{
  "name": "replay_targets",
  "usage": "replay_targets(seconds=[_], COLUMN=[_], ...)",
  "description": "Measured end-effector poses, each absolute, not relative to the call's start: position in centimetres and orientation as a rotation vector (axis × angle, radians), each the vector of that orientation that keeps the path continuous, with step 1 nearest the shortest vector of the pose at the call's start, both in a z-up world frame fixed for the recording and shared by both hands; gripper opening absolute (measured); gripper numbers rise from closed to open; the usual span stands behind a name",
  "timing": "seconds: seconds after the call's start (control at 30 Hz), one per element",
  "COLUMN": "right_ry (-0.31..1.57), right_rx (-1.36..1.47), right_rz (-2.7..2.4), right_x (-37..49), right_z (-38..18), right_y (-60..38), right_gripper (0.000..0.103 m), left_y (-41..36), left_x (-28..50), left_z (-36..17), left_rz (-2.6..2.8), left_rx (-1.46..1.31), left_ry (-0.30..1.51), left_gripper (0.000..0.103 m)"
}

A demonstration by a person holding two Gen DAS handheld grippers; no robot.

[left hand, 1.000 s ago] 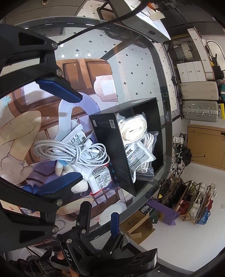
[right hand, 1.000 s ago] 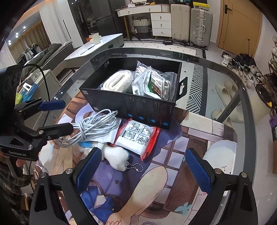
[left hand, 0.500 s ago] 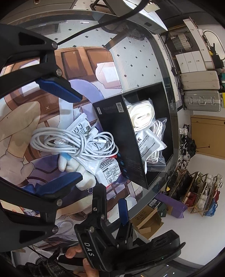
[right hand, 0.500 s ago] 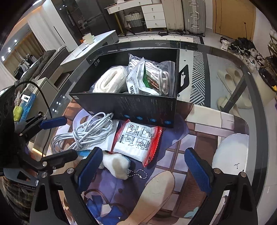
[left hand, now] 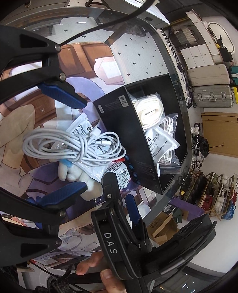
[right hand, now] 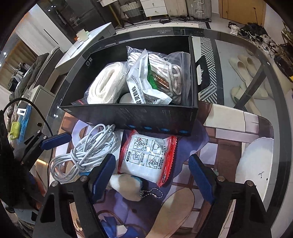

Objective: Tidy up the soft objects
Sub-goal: 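Close the left tool on the white cable coil while the right tool grips the red-edged packet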

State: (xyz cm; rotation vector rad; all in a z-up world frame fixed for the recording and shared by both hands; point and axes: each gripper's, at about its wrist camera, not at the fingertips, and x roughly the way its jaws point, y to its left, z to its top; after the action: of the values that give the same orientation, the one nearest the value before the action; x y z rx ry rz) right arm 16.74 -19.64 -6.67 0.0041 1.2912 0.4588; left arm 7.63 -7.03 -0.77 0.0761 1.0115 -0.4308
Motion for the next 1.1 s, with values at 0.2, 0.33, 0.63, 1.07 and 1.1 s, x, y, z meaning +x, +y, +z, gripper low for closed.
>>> replay_targets(seconds=[0.2,0.33,0.63,1.07,1.1], right_ry=[1.335,1.368,1.397,1.393,1.39], right_rx=[-0.01,-0.008,-0.016,-0.102,-0.108], right_rz=[0.436,0.411,0.359,0.34,0.34], right_x=[17.5,18.2,19.6,18.9,18.8], right_z=[-7.4,-7.9,-8.3,-8.5,-8.5], right_y=[-18.2,-17.5,-16.9,-15.2,-15.2], right_gripper=[0.081,0.074,0.064,0.061,0.057], left_y=[-7.1,-7.1,-6.9,-7.3,-7.3], left_x=[7.8,7.8,8.5,8.4,8.3], left_z=[-1.3,-1.6,-2.2,-1.9,-1.9], left_rz=[-0.443,-0.449,-0.465,-0.517,-0.518], left_rx=[0.079,0.084,0.079,0.067,0.068], left_ry=[1.016,1.019,1.025,1.041,1.042], left_gripper=[0.082,0.082,0.069,0.04,0.038])
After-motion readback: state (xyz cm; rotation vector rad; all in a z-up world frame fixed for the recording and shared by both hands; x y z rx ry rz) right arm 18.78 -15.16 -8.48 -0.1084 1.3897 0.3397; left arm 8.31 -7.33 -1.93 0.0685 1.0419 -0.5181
